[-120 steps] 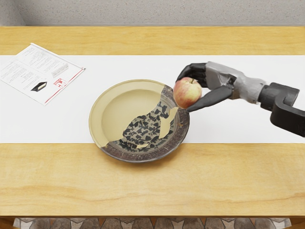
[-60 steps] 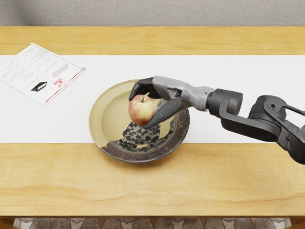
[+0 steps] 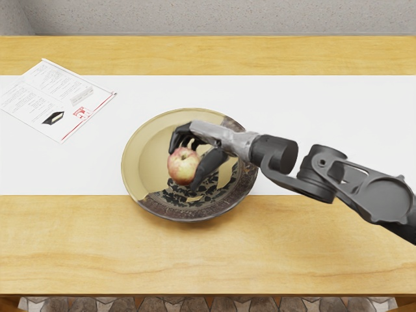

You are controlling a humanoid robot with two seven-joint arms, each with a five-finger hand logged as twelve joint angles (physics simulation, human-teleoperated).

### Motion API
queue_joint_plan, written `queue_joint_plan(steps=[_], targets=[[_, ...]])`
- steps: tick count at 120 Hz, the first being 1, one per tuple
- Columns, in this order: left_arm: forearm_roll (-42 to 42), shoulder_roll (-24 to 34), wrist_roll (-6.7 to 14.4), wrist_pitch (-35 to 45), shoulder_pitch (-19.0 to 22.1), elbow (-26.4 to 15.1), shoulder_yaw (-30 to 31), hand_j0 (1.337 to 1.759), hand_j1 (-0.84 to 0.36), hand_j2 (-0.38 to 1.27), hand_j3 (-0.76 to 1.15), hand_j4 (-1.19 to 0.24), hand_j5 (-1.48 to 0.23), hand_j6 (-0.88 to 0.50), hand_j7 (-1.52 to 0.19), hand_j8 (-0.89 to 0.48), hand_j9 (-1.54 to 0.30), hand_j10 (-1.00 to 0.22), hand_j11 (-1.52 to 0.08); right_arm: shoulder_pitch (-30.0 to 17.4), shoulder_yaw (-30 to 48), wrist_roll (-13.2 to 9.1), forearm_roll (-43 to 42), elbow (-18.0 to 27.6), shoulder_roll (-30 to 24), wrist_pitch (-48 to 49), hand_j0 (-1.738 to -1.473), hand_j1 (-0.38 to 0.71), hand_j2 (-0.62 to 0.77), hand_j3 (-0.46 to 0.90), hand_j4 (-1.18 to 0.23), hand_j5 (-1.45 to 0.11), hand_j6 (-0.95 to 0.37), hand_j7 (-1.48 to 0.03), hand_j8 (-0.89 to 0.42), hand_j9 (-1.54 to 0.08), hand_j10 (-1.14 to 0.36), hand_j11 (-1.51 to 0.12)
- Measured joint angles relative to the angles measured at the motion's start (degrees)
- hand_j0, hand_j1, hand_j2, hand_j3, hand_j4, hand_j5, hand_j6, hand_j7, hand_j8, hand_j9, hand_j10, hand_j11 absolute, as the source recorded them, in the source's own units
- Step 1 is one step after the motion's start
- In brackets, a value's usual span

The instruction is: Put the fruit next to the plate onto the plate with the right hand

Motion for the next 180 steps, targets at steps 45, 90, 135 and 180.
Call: queue_joint_plan(steps=[45,90,135,180], targets=[[0.0,0.0,0.0,0.0,0.0,0.0,0.0,1.658,0.06,0.05,0.0,-0.24,-0.32,-0.24,-0.32,-0.24,-0.32,-0.24,-0.32,0.0,-0.3,-0.1,0.4,-1.2,0.6,-0.8,-1.657,0.11,0.14,0.0,-0.49,-0.72,-0.4,-0.69,-0.4,-0.71,-0.47,-0.71],[0.0,0.0,0.0,0.0,0.0,0.0,0.0,1.658,0.06,0.05,0.0,-0.24,-0.32,-0.24,-0.32,-0.24,-0.32,-0.24,-0.32,1.4,-0.2,-0.1,4.8,-1.1,-1.6,-0.3,-1.658,-0.04,-0.02,0.0,-0.28,-0.37,-0.26,-0.37,-0.26,-0.37,-0.27,-0.37],[0.0,0.0,0.0,0.0,0.0,0.0,0.0,1.658,0.06,0.05,0.0,-0.24,-0.32,-0.24,-0.32,-0.24,-0.32,-0.24,-0.32,2.1,4.4,0.6,33.2,0.4,-14.5,15.6,-1.658,-0.25,-0.01,0.0,-0.08,-0.11,-0.08,-0.11,-0.08,-0.11,-0.08,-0.11],[0.0,0.0,0.0,0.0,0.0,0.0,0.0,1.658,0.06,0.05,0.0,-0.24,-0.32,-0.24,-0.32,-0.24,-0.32,-0.24,-0.32,-2.9,4.9,0.5,63.0,-4.2,-33.8,24.6,-1.658,-0.3,-0.01,0.0,-0.04,-0.06,-0.04,-0.06,-0.04,-0.06,-0.04,-0.06]])
